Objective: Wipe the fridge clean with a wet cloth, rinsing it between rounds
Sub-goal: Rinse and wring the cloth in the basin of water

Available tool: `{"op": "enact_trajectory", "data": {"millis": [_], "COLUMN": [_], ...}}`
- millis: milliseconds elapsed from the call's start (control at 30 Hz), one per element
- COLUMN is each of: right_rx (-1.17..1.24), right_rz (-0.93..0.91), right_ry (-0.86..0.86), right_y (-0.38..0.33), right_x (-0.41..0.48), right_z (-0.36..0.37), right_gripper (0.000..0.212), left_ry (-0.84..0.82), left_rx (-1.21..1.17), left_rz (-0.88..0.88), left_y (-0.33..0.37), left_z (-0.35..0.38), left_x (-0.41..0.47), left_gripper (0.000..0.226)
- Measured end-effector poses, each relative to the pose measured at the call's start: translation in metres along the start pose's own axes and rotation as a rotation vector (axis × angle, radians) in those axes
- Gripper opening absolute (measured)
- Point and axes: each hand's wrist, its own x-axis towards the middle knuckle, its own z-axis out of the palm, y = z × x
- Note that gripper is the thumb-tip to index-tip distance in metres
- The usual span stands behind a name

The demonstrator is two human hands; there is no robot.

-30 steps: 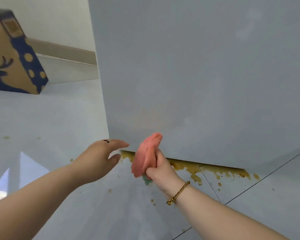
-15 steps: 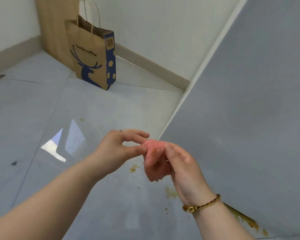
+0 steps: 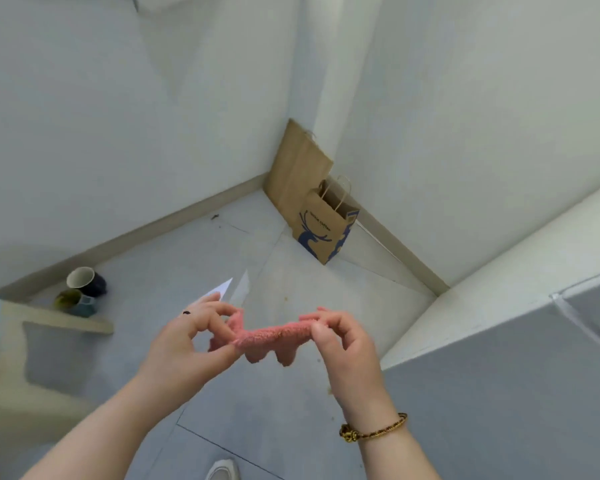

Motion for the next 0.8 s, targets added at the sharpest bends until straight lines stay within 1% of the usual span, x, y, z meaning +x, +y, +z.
{"op": "enact_trajectory", "data": {"millis": [100,167,233,300,333,367,433,467,500,567,667,733,767,800], "right_rx": [0.023,0.089,0.121,0.152,0.197,0.23,0.282,0.29,0.274,0.241,0.288,0.26,0.216,0.151], "right_rz": [-0.015,0.032,0.115,0.199,0.228,0.251,0.318,0.345,0.368,0.396,0.423,0.401,0.388,0.356], "right_ry": [-0.139,-0.213,-0.302,-0.442,-0.508,-0.594,-0.753,-0.812,-0.847,-0.867,-0.803,-0.769,-0.755,-0.726], "right_y": [-0.048,-0.065,-0.079,-0.09,-0.091,-0.092,-0.092,-0.089,-0.088,-0.083,-0.081,-0.081,-0.077,-0.077], "right_x": [-0.021,-0.031,-0.041,-0.056,-0.062,-0.069,-0.085,-0.091,-0.097,-0.106,-0.113,-0.113,-0.112,-0.11], "right_z": [0.035,0.053,0.072,0.104,0.118,0.139,0.186,0.209,0.232,0.285,0.358,0.398,0.423,0.435], "right_gripper": [0.024,0.024,0.021,0.015,0.017,0.024,0.045,0.053,0.057,0.052,0.024,0.007,0.006,0.009], "left_ry": [0.111,0.199,0.281,0.388,0.431,0.491,0.608,0.657,0.69,0.753,0.715,0.704,0.71,0.72], "left_rx": [-0.238,-0.351,-0.456,-0.521,-0.543,-0.563,-0.618,-0.644,-0.675,-0.697,-0.675,-0.612,-0.573,-0.535], "left_rz": [-0.111,-0.163,-0.188,-0.175,-0.151,-0.14,-0.133,-0.133,-0.142,-0.205,-0.331,-0.387,-0.42,-0.448], "left_y": [0.036,0.049,0.055,0.056,0.055,0.053,0.045,0.038,0.031,0.009,-0.025,-0.043,-0.056,-0.062], "left_z": [-0.045,-0.07,-0.094,-0.124,-0.136,-0.152,-0.19,-0.209,-0.227,-0.27,-0.329,-0.36,-0.378,-0.386], "left_x": [-0.033,-0.055,-0.079,-0.109,-0.116,-0.126,-0.142,-0.148,-0.153,-0.169,-0.187,-0.191,-0.189,-0.186], "left_gripper": [0.031,0.028,0.021,0.028,0.032,0.033,0.031,0.032,0.034,0.035,0.031,0.029,0.027,0.025]}}
